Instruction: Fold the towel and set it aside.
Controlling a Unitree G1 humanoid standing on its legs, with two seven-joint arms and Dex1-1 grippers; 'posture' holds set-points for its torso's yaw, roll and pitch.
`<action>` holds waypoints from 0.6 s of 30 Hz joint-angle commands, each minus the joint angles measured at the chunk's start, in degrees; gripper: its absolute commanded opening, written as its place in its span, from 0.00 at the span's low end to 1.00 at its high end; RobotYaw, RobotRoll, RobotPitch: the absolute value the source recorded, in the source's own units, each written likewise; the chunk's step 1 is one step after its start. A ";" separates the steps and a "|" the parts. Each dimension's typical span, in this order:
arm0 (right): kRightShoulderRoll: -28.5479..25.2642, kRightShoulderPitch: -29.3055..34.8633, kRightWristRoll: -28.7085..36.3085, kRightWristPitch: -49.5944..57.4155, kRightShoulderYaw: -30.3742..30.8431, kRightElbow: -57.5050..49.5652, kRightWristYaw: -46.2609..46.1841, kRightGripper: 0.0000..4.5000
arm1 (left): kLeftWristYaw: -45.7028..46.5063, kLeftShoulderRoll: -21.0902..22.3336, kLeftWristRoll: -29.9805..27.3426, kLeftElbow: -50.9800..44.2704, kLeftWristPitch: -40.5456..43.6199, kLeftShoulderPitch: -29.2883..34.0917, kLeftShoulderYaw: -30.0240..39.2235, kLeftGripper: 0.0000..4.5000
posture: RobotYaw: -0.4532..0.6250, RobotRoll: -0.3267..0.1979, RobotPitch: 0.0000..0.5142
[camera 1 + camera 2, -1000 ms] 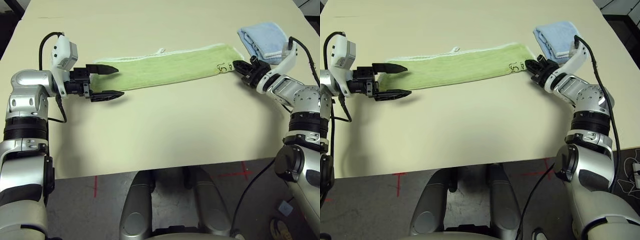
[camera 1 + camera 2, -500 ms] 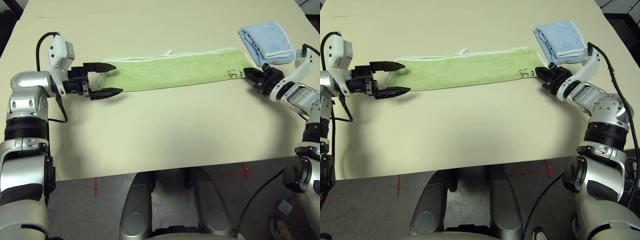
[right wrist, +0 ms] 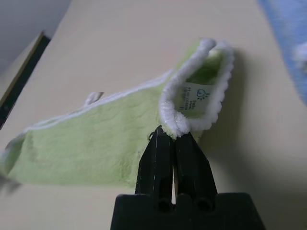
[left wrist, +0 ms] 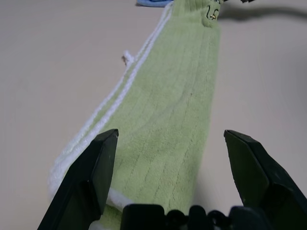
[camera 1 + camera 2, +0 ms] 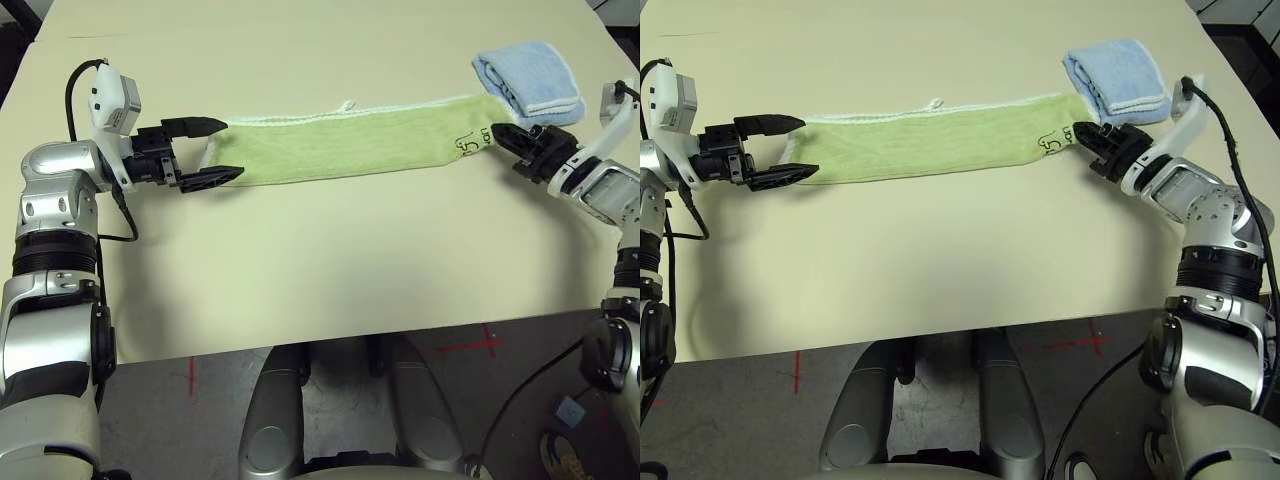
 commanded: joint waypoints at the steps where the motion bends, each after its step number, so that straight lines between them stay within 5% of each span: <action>1: -2.19 -0.34 -3.60 -6.32 3.99 -0.86 6.81 0.01 | -0.90 0.16 -0.17 -0.78 0.51 0.97 -0.37 1.00 | 0.39 0.62 0.65; 8: -4.42 -3.56 -12.00 -12.05 15.83 -1.44 16.48 0.01 | -1.04 0.00 0.18 -0.65 0.73 0.77 -0.69 1.00 | 0.39 0.62 0.65; 18: 0.97 -7.10 -17.97 -8.24 23.55 -5.72 13.08 0.01 | -0.90 -0.42 0.33 -0.56 1.07 0.51 -1.39 1.00 | 0.40 0.62 0.65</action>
